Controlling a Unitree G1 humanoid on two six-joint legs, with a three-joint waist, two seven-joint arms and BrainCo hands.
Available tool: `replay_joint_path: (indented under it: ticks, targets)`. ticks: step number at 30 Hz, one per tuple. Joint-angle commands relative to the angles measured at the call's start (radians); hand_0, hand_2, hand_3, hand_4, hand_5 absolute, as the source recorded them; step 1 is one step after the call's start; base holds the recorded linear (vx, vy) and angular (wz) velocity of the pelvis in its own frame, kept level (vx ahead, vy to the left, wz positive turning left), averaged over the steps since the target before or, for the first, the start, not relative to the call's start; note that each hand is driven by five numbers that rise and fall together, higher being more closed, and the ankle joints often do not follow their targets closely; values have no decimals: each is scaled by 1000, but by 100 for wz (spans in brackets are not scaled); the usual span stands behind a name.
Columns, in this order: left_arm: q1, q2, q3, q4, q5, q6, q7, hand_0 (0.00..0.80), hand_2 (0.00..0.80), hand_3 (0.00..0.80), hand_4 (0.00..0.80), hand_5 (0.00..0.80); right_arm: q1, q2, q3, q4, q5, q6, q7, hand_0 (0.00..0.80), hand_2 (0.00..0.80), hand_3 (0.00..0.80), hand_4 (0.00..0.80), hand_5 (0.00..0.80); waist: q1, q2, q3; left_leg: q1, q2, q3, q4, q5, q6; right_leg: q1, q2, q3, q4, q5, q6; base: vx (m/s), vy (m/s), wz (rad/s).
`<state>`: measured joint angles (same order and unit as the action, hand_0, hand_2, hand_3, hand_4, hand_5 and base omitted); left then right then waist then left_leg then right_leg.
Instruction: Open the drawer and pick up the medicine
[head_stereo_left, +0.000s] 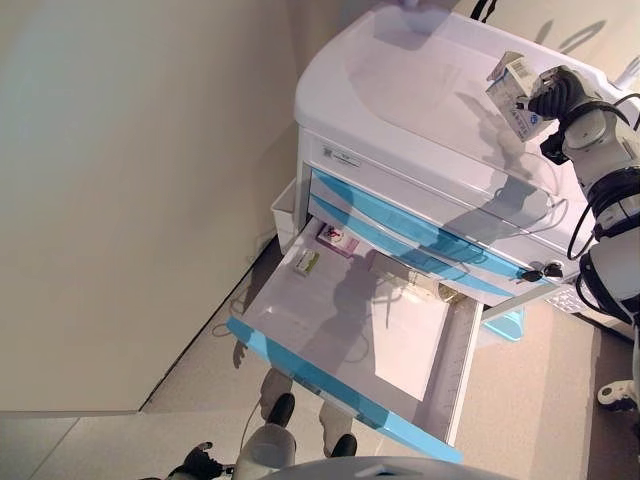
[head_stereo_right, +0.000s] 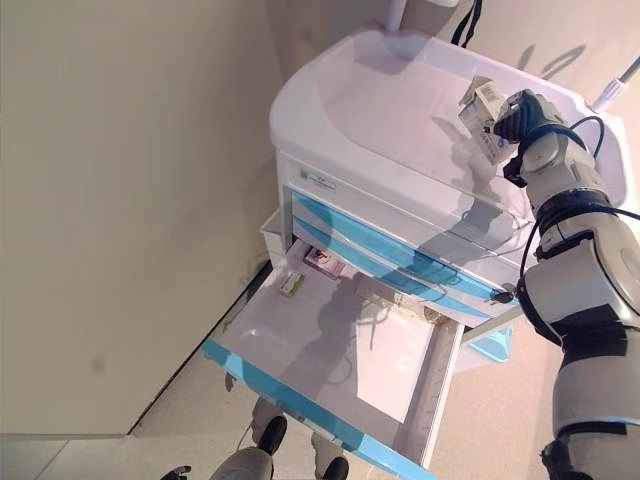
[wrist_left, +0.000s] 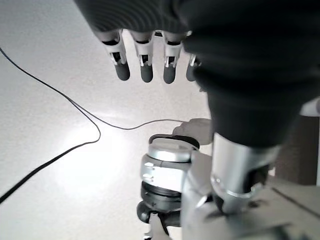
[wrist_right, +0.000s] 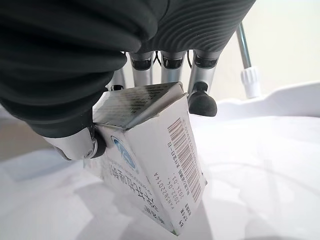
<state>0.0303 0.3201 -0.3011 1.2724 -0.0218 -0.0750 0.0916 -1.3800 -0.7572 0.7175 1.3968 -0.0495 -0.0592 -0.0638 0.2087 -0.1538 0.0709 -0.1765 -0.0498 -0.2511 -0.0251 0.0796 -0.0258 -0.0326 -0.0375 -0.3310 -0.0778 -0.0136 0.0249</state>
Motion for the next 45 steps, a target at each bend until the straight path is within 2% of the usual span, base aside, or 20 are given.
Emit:
replay_joint_path:
  ticks: [1, 14, 32, 33, 34, 36, 45]
  targets:
    - [-23, 10, -11, 10, 11, -7, 15, 0, 0, 0, 0, 0, -50, -47, 14, -6, -19, -7, -45, 800, 800, 800, 800, 800, 8, -22, 0, 17, -33, 32, -27, 1, 10, -39, -30, -14, 107, 19, 51, 6, -6, 6]
    - [-35, 0, -24, -4, 17, -11, 16, 0, 0, 0, 0, 0, -10, -1, 7, -22, -40, -13, -11, 800, 800, 800, 800, 800, 3, -3, 11, 12, -36, 27, -22, 1, 12, -48, -34, -17, 116, 14, 48, 0, 0, 0]
    - [-31, 0, -22, -2, 28, -11, 6, 0, 0, 0, 0, 0, 39, 23, 0, -23, -73, -15, 24, 800, 800, 800, 800, 800, 4, 4, 16, 11, -39, 25, -21, 1, 15, -50, -38, -21, 117, 16, 47, 0, 0, 0]
    - [-32, 1, -23, -3, 28, -11, 4, 0, 0, 0, 0, 0, 39, 25, 1, -24, -74, -14, 25, 772, 772, 772, 772, 772, 4, 4, 16, 11, -38, 25, -21, 0, 15, -51, -38, -21, 117, 16, 48, 0, 0, 0]
    - [-32, 0, -23, -2, 28, -10, 4, 0, 0, 0, 0, 0, 40, 26, 0, -24, -73, -14, 26, 596, 596, 596, 596, 596, 4, 3, 16, 11, -38, 25, -21, 0, 15, -50, -38, -22, 117, 16, 48, 0, 0, 0]
    - [-32, 1, -20, 1, 29, -10, 3, 0, 0, 0, 0, 0, 41, 31, 0, -26, -77, -13, 26, 0, 0, 0, 0, 0, 2, 2, 16, 13, -38, 26, -21, 0, 16, -50, -38, -21, 116, 16, 48, 0, 0, 0]
    - [-34, 3, -19, 6, 30, -8, 3, 0, 0, 0, 0, 0, 33, 37, -4, -38, -72, -15, 18, 0, 0, 0, 0, 0, -2, -5, 13, 17, -39, 27, -22, -2, 17, -48, -37, -17, 115, 19, 48, 0, 0, 0]
